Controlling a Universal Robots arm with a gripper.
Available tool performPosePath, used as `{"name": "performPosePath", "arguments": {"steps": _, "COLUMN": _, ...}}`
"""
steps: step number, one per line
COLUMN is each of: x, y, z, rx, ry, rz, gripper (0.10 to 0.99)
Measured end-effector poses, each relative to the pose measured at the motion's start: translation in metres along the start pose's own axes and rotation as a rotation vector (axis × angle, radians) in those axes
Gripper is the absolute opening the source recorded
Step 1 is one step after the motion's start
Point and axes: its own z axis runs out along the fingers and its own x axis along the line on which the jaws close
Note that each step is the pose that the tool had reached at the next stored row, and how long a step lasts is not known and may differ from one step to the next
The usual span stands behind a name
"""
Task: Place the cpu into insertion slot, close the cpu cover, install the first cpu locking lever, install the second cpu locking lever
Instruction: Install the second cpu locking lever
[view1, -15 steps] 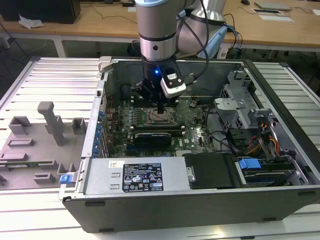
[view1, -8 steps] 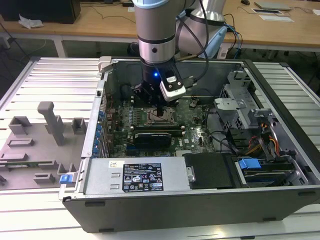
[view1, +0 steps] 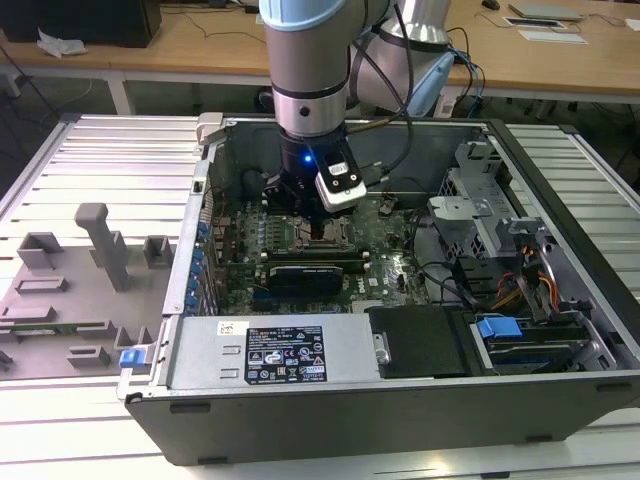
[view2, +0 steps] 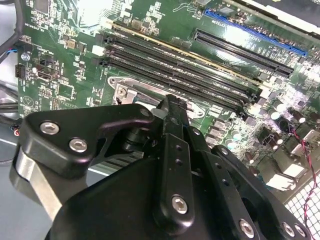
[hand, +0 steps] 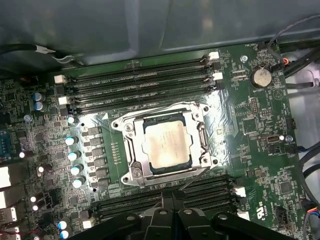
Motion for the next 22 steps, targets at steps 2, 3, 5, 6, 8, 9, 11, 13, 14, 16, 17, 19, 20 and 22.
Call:
{"name": "performPosePath", "arguments": {"steps": 2, "x": 0.0045, "y": -0.0009, "z": 0.0015, "rx": -0.001, "ry": -0.0016, "rz": 0.000, "gripper": 0.106}}
{"name": "performPosePath", "arguments": {"steps": 3, "x": 0.0074, "y": -0.0015, "z": 0.0025, "rx": -0.002, "ry": -0.0020, "rz": 0.000, "gripper": 0.106}}
{"name": "performPosePath", "arguments": {"steps": 5, "x": 0.0098, "y": -0.0027, "z": 0.0043, "rx": -0.005, "ry": -0.0023, "rz": 0.000, "gripper": 0.106}}
{"name": "performPosePath", "arguments": {"steps": 6, "x": 0.0103, "y": -0.0035, "z": 0.0051, "rx": -0.007, "ry": -0.0031, "rz": 0.000, "gripper": 0.106}}
{"name": "performPosePath", "arguments": {"steps": 8, "x": 0.0116, "y": -0.0068, "z": 0.0068, "rx": -0.013, "ry": -0.0047, "rz": 0.001, "gripper": 0.106}}
{"name": "performPosePath", "arguments": {"steps": 9, "x": 0.0122, "y": -0.0080, "z": 0.0072, "rx": -0.017, "ry": -0.0057, "rz": 0.001, "gripper": 0.106}}
{"name": "performPosePath", "arguments": {"steps": 11, "x": 0.0149, "y": -0.0142, "z": 0.0082, "rx": -0.042, "ry": -0.0090, "rz": 0.004, "gripper": 0.106}}
{"name": "performPosePath", "arguments": {"steps": 13, "x": 0.0174, "y": -0.0177, "z": 0.0086, "rx": -0.067, "ry": -0.0103, "rz": 0.006, "gripper": 0.106}}
{"name": "performPosePath", "arguments": {"steps": 14, "x": 0.0184, "y": -0.0188, "z": 0.0087, "rx": -0.078, "ry": -0.0109, "rz": 0.007, "gripper": 0.106}}
{"name": "performPosePath", "arguments": {"steps": 16, "x": 0.0206, "y": -0.0215, "z": 0.0091, "rx": -0.099, "ry": -0.0120, "rz": 0.009, "gripper": 0.106}}
{"name": "performPosePath", "arguments": {"steps": 17, "x": 0.0217, "y": -0.0230, "z": 0.0093, "rx": -0.110, "ry": -0.0124, "rz": 0.010, "gripper": 0.106}}
{"name": "performPosePath", "arguments": {"steps": 19, "x": 0.0235, "y": -0.0263, "z": 0.0099, "rx": -0.125, "ry": -0.0128, "rz": 0.012, "gripper": 0.106}}
{"name": "performPosePath", "arguments": {"steps": 20, "x": 0.0244, "y": -0.0281, "z": 0.0103, "rx": -0.134, "ry": -0.0129, "rz": 0.013, "gripper": 0.106}}
{"name": "performPosePath", "arguments": {"steps": 22, "x": 0.0270, "y": -0.0328, "z": 0.0115, "rx": -0.158, "ry": -0.0124, "rz": 0.015, "gripper": 0.106}}
